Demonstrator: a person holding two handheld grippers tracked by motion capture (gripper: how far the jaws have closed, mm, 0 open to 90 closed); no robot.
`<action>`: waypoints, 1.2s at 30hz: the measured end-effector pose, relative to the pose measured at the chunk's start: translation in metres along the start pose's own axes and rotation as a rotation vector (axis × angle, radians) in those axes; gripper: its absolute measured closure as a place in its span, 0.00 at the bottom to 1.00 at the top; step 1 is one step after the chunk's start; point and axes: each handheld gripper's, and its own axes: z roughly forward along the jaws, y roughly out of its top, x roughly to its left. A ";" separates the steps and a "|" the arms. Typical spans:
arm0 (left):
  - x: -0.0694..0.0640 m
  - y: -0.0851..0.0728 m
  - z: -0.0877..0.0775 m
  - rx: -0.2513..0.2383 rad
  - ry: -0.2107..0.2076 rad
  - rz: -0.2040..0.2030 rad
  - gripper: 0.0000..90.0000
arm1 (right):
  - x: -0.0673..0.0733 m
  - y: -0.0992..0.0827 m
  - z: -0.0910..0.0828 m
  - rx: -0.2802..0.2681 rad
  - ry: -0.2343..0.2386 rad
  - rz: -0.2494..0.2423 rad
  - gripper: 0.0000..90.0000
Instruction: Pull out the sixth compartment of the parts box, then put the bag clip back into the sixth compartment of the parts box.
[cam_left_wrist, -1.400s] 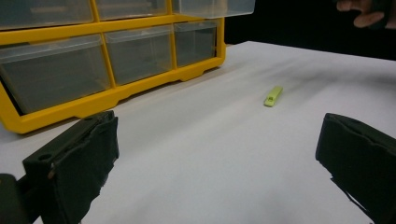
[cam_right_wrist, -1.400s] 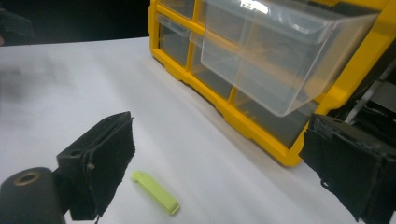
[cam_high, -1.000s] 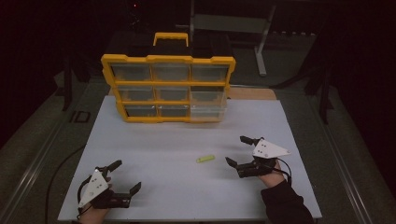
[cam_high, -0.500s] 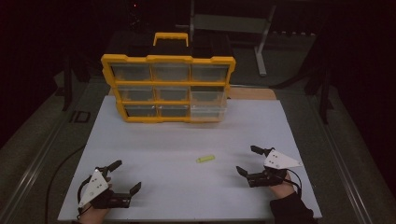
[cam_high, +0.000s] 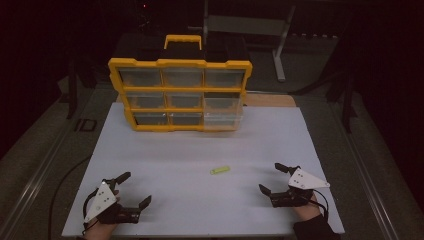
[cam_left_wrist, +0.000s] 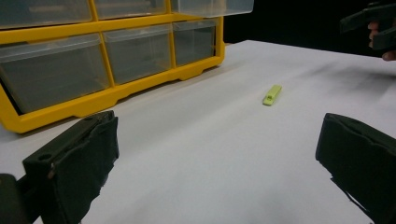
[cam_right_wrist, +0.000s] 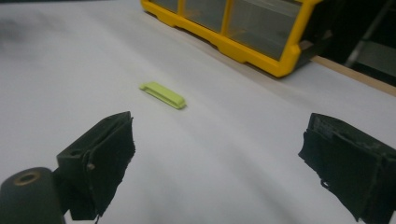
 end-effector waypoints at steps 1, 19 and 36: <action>0.000 0.000 0.000 0.002 -0.001 0.000 0.00 | 0.001 0.000 0.001 -0.001 -0.003 -0.003 0.10; 0.001 -0.001 0.001 0.011 0.000 -0.005 0.00 | 0.009 0.002 0.007 -0.035 -0.001 -0.012 0.10; -0.012 0.017 0.003 -0.002 -0.025 -0.023 0.00 | 0.013 0.005 0.007 -0.044 0.019 -0.015 0.10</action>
